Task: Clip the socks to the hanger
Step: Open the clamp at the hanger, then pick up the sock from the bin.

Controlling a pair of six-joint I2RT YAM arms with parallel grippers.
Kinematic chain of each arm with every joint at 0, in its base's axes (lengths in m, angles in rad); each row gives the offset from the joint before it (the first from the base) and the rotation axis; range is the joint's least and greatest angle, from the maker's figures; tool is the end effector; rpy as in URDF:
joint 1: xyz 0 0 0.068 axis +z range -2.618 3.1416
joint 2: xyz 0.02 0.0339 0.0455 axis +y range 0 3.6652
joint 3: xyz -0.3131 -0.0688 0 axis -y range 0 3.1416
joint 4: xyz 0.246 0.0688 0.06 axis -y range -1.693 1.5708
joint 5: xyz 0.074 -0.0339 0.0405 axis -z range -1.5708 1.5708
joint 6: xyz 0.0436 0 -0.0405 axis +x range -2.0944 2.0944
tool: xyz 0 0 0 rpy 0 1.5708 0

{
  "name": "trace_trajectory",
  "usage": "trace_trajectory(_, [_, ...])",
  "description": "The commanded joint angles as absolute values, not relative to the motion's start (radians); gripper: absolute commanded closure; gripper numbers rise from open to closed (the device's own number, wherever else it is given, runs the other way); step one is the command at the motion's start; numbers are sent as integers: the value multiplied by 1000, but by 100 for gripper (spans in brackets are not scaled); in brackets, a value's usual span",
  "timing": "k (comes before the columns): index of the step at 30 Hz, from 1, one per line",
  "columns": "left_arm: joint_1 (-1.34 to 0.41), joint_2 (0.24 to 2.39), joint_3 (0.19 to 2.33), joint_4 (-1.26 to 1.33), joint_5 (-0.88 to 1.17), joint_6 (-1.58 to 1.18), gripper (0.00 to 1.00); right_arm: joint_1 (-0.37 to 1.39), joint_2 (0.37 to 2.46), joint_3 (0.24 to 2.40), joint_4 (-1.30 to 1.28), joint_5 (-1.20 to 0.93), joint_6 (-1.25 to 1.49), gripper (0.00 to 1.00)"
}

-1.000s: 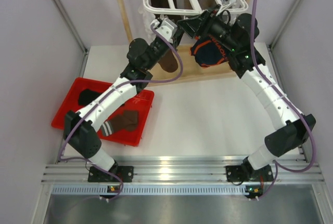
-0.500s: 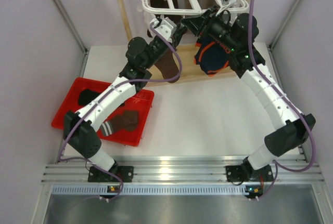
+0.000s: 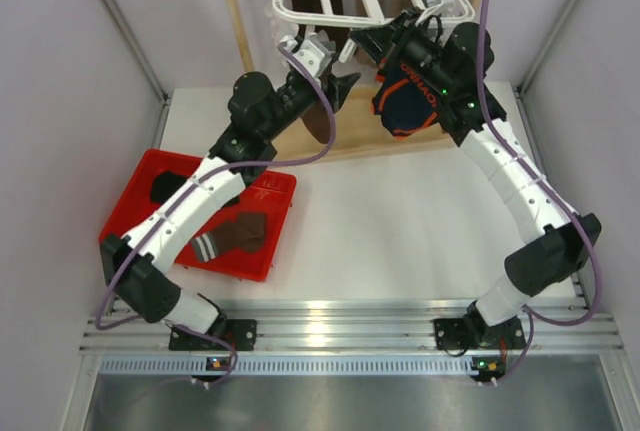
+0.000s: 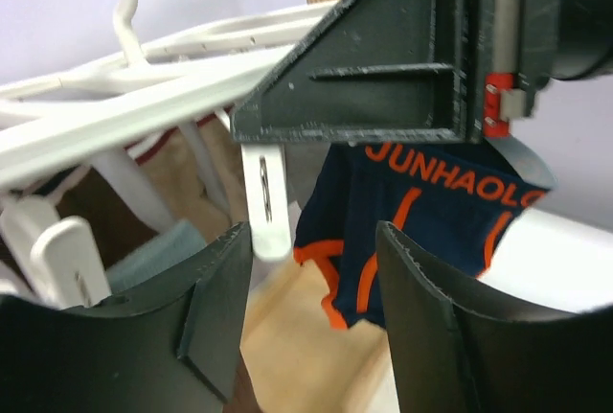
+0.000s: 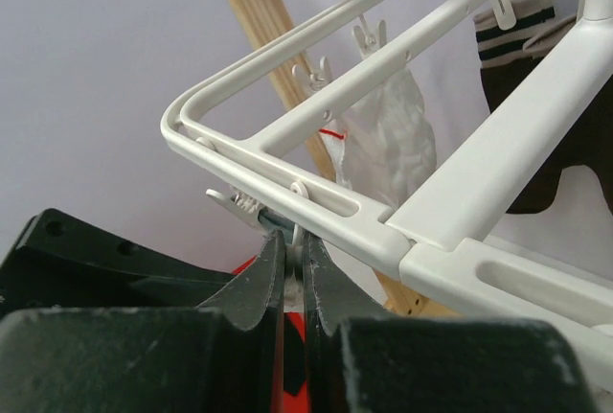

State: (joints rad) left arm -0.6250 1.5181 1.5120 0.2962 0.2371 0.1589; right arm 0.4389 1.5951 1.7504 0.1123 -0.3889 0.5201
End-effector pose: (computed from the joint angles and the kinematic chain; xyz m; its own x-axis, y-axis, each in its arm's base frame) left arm 0.2871 -0.2198 0.5180 0.3479 -0.0614 -0.9355 0.7051 0.6748 0.2180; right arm 0.3294 0.1729 0.5541 -0.1522 0.4365 -0.8867 -0.7474 0.5362 0.3923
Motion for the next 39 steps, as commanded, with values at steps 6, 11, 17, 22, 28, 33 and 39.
trace_trajectory(6, [-376, 1234, 1482, -148, 640, -63, 15, 436, 1606, 1809, 161, -413, 546, 100])
trace_trajectory(11, [-31, 1203, 1537, -565, 799, 134, 18, 436, 1606, 1821, 144, -408, 522, 100])
trace_trajectory(17, [252, 1259, 1534, -1255, 867, 792, 24, 437, 1594, 1802, 126, -405, 508, 100])
trace_trajectory(22, [297, 1264, 1326, -1425, 655, 1095, 30, 436, 1594, 1809, 101, -408, 491, 100])
trace_trajectory(28, [359, 1259, 1099, -1149, 411, 964, 34, 436, 1574, 1783, 101, -400, 479, 100])
trace_trajectory(33, [367, 1318, 1062, -1054, 371, 874, 36, 437, 1565, 1756, 104, -394, 471, 100])
trace_trajectory(39, [362, 1354, 997, -991, 358, 964, 38, 437, 1569, 1759, 101, -388, 468, 100])
